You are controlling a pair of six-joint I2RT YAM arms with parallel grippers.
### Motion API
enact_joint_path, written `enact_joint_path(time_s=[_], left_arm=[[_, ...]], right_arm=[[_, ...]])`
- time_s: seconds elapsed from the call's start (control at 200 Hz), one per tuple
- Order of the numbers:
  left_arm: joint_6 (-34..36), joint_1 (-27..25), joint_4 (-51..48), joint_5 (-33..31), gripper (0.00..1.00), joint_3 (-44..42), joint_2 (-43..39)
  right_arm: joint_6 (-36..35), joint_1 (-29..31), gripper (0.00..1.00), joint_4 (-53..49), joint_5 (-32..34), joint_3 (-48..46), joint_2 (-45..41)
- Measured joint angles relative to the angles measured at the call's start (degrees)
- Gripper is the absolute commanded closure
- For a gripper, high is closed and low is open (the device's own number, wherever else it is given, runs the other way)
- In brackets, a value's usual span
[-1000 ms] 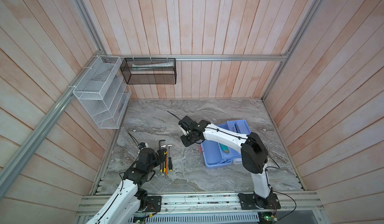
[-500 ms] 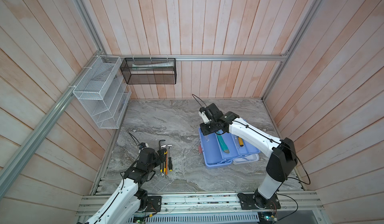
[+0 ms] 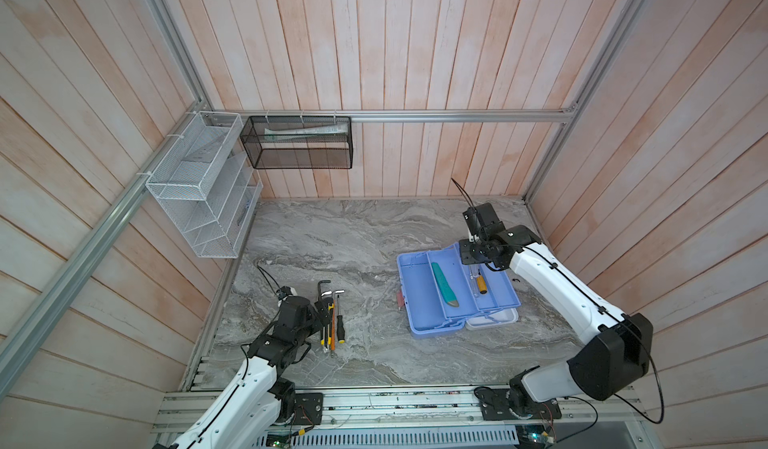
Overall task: Pack the tool kit
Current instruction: 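Carry the clear screwdriver into the blue tray with the right gripper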
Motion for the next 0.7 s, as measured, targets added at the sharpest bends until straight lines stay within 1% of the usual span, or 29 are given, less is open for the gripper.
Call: enact_joint_path(time_s=[0.21,0.45,0.515,0.57,0.65,0.7], left_arm=[[0.0,0.0,0.0,0.0,0.0,0.0,0.6],[0.0,0.2,0.0,0.0,0.0,0.0,0.7],[0.0,0.2,0.1,0.0,0.0,0.0,0.7],[0.0,0.2,0.1,0.0,0.0,0.0,0.7],[0.0,0.2,0.1,0.0,0.0,0.0,0.7],[0.0,0.2,0.1,0.0,0.0,0.0,0.7]], right_arm=[[-0.1,-3.2,1.0,-2.2,5.4,-4.4,-0.2],[-0.5,-4.3,1.0,-1.3,6.1,-7.8,-0.2],[-0.8,-4.3,0.87,-0.8,5.9,-8.4,-0.2],[-1.1,-4.3,0.79,-0.4,5.8,-8.8,-0.1],[-1.6,-4.3,0.7,0.0,5.5,-8.9,0.1],[-1.8,-4.3,0.66,0.0,5.4,-8.9,0.3]])
